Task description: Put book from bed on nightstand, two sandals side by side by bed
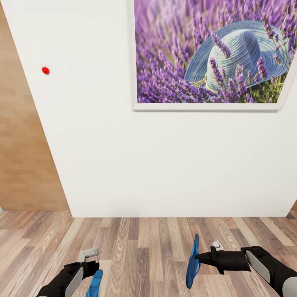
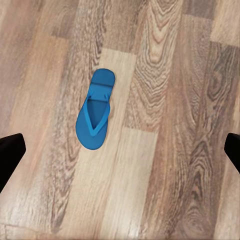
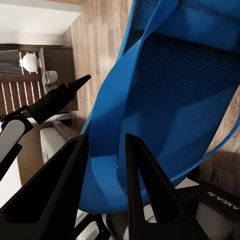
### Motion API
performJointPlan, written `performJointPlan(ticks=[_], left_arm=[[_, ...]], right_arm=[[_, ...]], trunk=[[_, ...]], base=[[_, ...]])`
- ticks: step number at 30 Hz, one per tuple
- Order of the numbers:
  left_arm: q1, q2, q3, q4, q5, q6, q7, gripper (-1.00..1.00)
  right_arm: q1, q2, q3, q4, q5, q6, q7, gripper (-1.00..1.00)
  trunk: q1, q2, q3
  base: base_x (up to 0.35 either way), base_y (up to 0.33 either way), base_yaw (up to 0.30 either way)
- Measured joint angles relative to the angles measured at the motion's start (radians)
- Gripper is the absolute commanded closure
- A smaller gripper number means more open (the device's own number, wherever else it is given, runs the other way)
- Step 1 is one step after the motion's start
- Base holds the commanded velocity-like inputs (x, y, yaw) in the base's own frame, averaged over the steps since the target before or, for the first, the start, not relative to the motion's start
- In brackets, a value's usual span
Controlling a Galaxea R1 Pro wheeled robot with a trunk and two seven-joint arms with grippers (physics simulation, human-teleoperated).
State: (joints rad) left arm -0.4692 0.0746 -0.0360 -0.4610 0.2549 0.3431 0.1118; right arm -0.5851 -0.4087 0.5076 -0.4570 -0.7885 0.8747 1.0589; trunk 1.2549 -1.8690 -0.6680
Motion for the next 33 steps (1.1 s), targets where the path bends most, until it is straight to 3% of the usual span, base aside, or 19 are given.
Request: performJointPlan(ticks=[33], left_arm=[[0.0,0.0,-0.003,0.002,-0.001,-0.003,-0.001,-1.0]], right_arm=[[0.0,0.0,0.0,0.0,0.0,0.0,0.0,1.0]], trunk=[[0.127,-0.231,-0.103]], base=[[0.0,0.0,0.0]])
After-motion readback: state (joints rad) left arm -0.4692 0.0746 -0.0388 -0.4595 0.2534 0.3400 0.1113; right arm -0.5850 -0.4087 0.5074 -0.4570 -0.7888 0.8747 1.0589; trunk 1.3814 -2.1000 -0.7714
